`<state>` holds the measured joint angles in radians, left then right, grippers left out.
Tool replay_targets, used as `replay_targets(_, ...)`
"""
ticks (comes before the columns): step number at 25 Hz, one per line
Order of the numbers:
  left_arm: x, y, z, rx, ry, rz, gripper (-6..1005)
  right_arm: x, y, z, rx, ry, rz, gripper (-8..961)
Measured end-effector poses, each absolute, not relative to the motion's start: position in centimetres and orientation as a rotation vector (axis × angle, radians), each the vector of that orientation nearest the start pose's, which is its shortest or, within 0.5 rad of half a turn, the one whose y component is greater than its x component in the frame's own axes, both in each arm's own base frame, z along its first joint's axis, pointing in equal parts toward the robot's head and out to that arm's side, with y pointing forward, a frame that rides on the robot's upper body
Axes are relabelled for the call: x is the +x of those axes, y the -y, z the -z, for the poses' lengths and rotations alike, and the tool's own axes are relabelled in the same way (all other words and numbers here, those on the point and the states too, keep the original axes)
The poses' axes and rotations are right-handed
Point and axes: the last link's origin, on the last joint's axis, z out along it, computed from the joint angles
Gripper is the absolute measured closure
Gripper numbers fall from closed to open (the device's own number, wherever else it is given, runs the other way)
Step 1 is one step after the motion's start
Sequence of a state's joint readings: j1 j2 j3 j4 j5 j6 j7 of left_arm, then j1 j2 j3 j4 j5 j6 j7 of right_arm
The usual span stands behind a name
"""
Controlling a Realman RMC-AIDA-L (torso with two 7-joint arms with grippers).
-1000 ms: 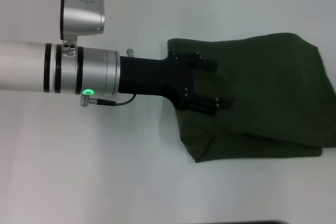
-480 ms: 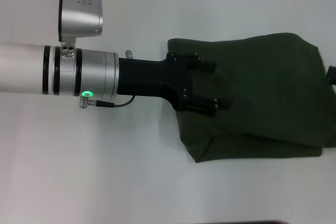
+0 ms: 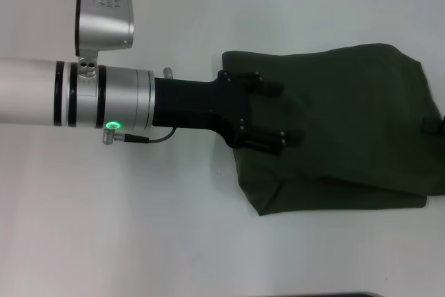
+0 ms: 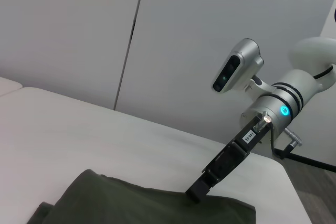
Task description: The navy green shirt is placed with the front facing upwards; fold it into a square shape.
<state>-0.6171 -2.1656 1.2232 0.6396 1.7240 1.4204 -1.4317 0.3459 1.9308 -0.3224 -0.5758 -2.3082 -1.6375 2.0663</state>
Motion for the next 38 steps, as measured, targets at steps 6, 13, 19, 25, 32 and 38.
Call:
replay_targets(6, -17.4, -31.9, 9.1, -3.04, 0.461, 0.743, 43, 38.2, -25.4, -6.5, -2.076, -1.877, -0.666, 893)
replay_targets(13, -17.8, -31.5, 9.1, -3.038, 0.485, 0.754, 43, 36.0, -26.0, -7.8, -2.193, -1.729, -0.84, 948)
replay_targets(19, -19.8, -30.7, 9.0, -2.986, 0.579, 0.741, 42, 35.1, -26.7, -7.8, -2.25, -1.652, -0.867, 926)
replay_targets(25, -21.7, -30.0, 9.0, -2.941, 0.648, 0.703, 42, 34.1, -26.9, -7.9, -2.279, -1.617, -0.955, 778)
replay_targets(32, -23.6, -28.9, 9.0, -2.945, 0.695, 0.627, 42, 33.7, -27.0, -8.5, -2.248, -1.597, -1.055, 570)
replay_targets(38, -24.2, -28.6, 9.3, -2.939, 0.713, 0.589, 41, 33.5, -27.2, -8.7, -2.237, -1.589, -1.076, 455)
